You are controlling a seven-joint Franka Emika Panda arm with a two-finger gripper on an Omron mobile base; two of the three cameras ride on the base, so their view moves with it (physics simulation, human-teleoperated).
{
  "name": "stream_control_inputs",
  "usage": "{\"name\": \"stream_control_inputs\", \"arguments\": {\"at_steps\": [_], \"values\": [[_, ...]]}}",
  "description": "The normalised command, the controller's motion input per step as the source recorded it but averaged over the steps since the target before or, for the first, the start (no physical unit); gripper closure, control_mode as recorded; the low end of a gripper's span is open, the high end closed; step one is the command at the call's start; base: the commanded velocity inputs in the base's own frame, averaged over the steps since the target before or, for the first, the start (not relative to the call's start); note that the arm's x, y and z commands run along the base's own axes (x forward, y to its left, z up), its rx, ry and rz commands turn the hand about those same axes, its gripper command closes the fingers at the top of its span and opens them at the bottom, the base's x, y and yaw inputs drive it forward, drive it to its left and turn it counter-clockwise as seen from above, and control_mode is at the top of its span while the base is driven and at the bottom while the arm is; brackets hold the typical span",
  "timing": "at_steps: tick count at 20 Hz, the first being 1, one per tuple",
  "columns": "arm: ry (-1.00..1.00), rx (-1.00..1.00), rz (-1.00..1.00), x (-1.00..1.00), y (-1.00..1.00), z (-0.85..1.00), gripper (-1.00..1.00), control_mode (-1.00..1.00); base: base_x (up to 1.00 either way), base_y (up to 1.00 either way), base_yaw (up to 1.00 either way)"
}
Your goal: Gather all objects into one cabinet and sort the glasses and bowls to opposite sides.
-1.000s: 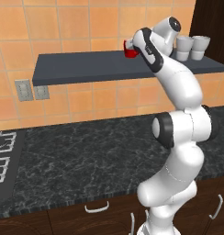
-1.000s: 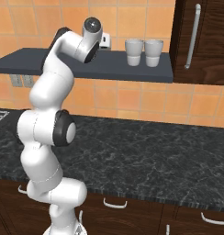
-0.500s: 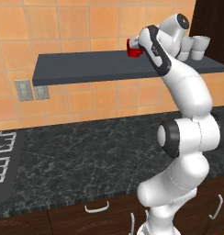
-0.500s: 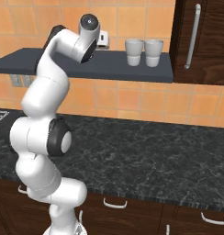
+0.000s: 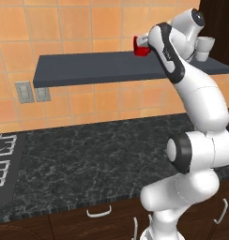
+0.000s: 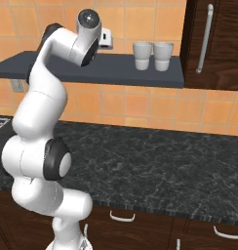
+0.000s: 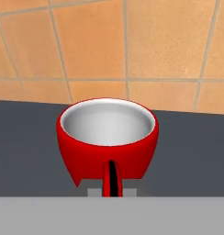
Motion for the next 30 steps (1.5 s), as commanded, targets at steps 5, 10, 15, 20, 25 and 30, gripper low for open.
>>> {"name": "stream_control_inputs", "arguments": {"at_steps": [5,10,15,20,25,30], "values": [[-0.16,-0.05,-0.01,-0.94,0.06,0.0,1.0,-1.0,0.0,0.0,0.0],[-0.11,-0.03,-0.07,-1.0,0.03,0.06,1.0,-1.0,0.0,0.0,0.0],[-0.02,0.0,-0.09,-1.0,0.0,0.32,1.0,-1.0,0.0,0.0,0.0],[0.05,0.0,-0.12,-1.0,-0.01,0.31,1.0,-1.0,0.0,0.0,0.0],[0.09,0.03,-0.07,-1.0,-0.24,0.11,1.0,-1.0,0.0,0.0,0.0],[0.0,0.02,-0.03,-1.0,-0.17,-0.01,1.0,-1.0,0.0,0.0,0.0]]}}
